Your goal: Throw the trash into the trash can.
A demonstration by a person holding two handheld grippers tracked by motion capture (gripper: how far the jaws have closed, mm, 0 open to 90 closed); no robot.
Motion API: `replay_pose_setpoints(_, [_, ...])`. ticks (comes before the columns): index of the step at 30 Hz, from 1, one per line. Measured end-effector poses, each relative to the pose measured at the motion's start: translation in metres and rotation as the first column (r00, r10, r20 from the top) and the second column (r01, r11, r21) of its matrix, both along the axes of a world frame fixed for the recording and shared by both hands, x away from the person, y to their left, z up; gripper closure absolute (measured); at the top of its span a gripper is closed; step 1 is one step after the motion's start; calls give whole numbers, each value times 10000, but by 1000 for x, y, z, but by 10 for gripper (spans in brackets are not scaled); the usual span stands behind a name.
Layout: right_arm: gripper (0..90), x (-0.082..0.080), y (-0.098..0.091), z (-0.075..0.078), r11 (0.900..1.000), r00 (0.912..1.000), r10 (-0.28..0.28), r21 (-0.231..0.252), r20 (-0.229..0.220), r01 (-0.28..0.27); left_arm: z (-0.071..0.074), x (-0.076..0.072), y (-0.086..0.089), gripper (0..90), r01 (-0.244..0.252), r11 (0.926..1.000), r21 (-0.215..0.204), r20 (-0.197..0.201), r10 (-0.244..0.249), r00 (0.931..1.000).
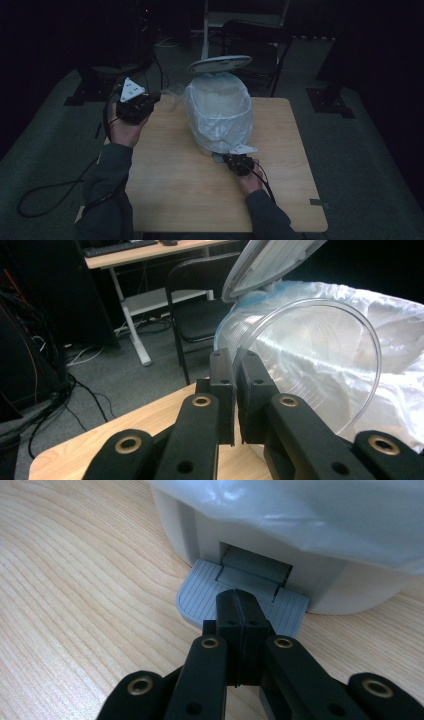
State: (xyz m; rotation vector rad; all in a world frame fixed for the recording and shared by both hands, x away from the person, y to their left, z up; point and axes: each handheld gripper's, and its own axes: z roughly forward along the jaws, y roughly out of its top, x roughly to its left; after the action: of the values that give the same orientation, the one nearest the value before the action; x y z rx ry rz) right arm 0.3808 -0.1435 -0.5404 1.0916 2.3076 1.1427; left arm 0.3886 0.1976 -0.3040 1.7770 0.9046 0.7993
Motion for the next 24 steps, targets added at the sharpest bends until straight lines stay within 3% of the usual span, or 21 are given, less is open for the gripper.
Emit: replay_pose_setpoints(24, [900,0,0,0,10000,10000,-3,47,7,3,18,5,-16,874,331,9994,-120,270,-328,9991])
